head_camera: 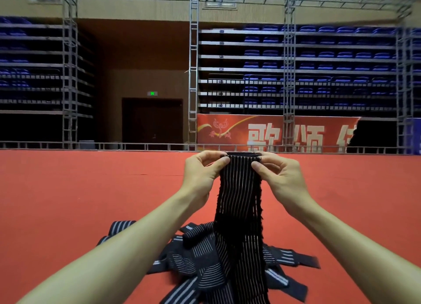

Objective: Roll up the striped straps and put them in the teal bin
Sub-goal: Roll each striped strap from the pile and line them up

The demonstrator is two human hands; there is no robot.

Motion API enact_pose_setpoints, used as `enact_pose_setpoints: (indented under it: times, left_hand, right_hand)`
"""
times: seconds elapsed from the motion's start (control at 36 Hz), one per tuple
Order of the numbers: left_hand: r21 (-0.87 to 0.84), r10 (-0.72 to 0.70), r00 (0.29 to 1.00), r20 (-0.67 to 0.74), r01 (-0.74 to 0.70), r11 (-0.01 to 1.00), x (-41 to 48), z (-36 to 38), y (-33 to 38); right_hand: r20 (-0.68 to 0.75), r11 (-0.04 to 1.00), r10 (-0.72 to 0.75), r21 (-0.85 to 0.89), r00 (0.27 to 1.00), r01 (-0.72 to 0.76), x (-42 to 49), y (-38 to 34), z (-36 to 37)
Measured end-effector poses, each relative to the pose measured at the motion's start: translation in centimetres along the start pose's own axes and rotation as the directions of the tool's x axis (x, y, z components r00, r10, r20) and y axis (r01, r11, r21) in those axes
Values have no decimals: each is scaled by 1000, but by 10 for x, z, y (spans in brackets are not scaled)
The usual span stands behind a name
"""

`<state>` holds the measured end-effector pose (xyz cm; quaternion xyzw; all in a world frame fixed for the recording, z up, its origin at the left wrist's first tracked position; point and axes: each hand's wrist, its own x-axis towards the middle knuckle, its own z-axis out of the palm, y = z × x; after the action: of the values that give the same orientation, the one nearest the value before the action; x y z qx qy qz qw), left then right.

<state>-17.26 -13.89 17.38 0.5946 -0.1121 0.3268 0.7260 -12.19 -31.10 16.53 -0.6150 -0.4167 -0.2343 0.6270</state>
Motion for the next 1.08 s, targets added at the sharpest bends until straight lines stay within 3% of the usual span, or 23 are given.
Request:
enact_pose_setpoints:
  times: [0.33, 0.81, 1.08]
  left_hand:
    - [57, 31, 999, 33, -33, 998, -3, 4, 2]
    - [51, 73, 997, -3, -73, 996, -5, 2, 1]
    - [77, 28, 993, 112, -37, 996, -7, 1, 3]
  right_hand:
    - [-141, 999, 36, -1, 989, -37, -2, -8, -2]
    - [-164, 998, 43, 53, 986, -34, -7, -16, 0]
    - [-116, 998, -15, -63, 993, 7, -7, -10, -2]
